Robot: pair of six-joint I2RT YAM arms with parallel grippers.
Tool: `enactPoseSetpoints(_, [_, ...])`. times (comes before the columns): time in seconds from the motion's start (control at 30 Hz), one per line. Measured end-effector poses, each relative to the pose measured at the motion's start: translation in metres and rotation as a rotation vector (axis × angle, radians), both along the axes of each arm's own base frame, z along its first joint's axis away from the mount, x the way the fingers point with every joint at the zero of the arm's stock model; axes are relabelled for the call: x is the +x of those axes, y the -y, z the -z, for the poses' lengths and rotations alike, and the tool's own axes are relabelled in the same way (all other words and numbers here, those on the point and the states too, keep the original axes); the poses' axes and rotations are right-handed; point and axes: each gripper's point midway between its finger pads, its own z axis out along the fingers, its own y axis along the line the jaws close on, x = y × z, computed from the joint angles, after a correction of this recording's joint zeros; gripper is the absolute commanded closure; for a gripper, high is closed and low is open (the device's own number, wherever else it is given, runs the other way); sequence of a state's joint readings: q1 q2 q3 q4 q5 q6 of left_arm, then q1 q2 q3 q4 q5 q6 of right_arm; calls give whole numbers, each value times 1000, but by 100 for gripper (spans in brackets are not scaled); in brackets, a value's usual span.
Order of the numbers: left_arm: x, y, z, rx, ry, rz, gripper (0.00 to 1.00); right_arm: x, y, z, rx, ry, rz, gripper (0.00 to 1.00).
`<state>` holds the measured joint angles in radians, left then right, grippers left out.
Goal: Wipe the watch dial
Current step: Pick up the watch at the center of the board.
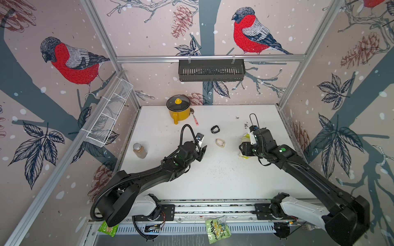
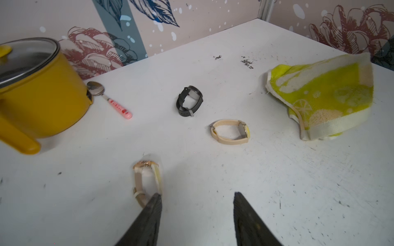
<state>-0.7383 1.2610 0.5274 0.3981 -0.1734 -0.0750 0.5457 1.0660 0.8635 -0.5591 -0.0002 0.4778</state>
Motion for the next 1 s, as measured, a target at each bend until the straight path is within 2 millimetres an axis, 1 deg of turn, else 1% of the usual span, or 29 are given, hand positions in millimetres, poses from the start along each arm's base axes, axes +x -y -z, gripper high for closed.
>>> enactPoseSetpoints(0.13, [-9, -22, 1, -66, -47, -105, 42, -17, -8, 3, 16, 10, -3, 39])
enactPoseSetpoints(0.2, [-10, -29, -2, -109, -73, -160, 42, -23, -9, 6, 22, 12, 10, 35])
enactPoseSetpoints(0.27, [-7, -36, -7, -147, -101, -226, 37, -26, -9, 7, 23, 15, 14, 33])
enactPoseSetpoints(0.33, [-2, -42, -14, -182, -117, -300, 33, -27, -9, 6, 28, 18, 26, 27])
enactPoseSetpoints(0.37, [2, -45, -18, -196, -125, -342, 31, -27, -9, 6, 26, 21, 30, 22])
enactPoseSetpoints(0.4, [6, -47, -22, -207, -133, -378, 30, -26, -8, 6, 24, 23, 35, 9])
enactPoseSetpoints(0.43, [10, -48, -24, -210, -141, -407, 29, -26, -7, 5, 26, 25, 45, 0])
enactPoseSetpoints(0.53, [23, -46, -28, -204, -168, -479, 26, -22, -6, 3, 20, 36, 64, 0])
enactPoseSetpoints(0.63, [36, -39, -21, -175, -208, -515, 22, -16, -6, 0, 4, 47, 78, 1])
enactPoseSetpoints(0.73, [48, -34, -3, -136, -259, -541, 23, -9, -4, -3, -15, 61, 90, 0])
enactPoseSetpoints(0.77, [53, -33, 4, -124, -279, -550, 25, -7, -3, -4, -23, 65, 92, 1])
enactPoseSetpoints(0.9, [72, -33, 31, -93, -360, -578, 27, 1, 10, -6, -20, 75, 137, 0])
enactPoseSetpoints(1.0, [81, -31, 42, -82, -401, -588, 28, 9, 21, -10, -9, 91, 172, 1])
